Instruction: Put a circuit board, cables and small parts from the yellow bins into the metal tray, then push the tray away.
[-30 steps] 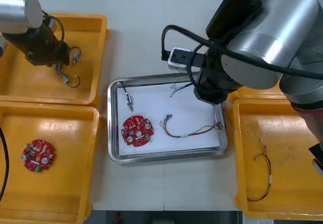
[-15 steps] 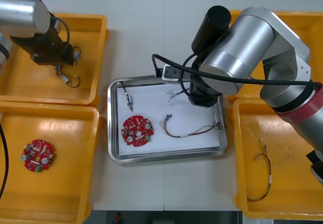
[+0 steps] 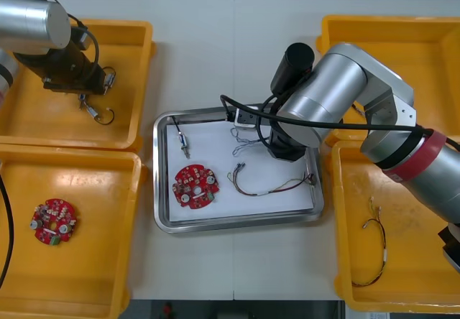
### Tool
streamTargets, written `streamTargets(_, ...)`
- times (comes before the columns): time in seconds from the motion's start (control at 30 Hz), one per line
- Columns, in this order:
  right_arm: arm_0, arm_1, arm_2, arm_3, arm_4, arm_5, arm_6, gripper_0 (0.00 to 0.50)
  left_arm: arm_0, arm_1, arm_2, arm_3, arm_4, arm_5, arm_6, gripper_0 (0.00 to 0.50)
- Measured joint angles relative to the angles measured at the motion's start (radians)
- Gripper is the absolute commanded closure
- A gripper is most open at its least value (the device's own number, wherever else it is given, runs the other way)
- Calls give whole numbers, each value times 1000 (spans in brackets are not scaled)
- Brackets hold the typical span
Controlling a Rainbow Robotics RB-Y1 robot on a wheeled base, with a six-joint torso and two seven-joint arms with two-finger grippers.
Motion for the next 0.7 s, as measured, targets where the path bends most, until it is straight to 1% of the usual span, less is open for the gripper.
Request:
streamTargets(0.1, 1, 0, 1, 9, 4, -8, 0, 497, 3, 1, 0, 0, 0, 0, 0, 500)
streamTargets(0.13, 2, 0, 1, 9, 6, -10, 0, 466, 4, 1, 0, 0, 0, 0, 0, 500)
streamTargets(0.17, 2, 0, 1, 9, 9, -15, 0, 317, 5, 1, 0, 0, 0, 0, 0, 500)
streamTargets(0.2, 2, 0, 1, 9, 10, -20, 0, 154, 5, 2, 0, -1, 0, 0, 0, 500)
streamTargets(0.23, 2, 0, 1, 9, 11, -24, 0, 41, 5, 2, 0, -1, 0, 0, 0, 500)
streamTargets(0.27, 2, 0, 1, 9, 12, -27, 0, 5, 5, 3, 0, -1, 0, 0, 0, 500)
streamTargets(0.47, 2, 0, 1, 9, 14, -27, 0, 0, 7, 5, 8, -11, 1, 18, 0, 500)
streamTargets(0.6, 2, 0, -1, 6, 15, -12, 0, 0, 17, 5, 72, -58, 0, 111, 0, 500)
streamTargets(0.7, 2, 0, -8, -16, 16, 41, 0, 0, 23, 8, 140, -128, -6, 204, 0, 500)
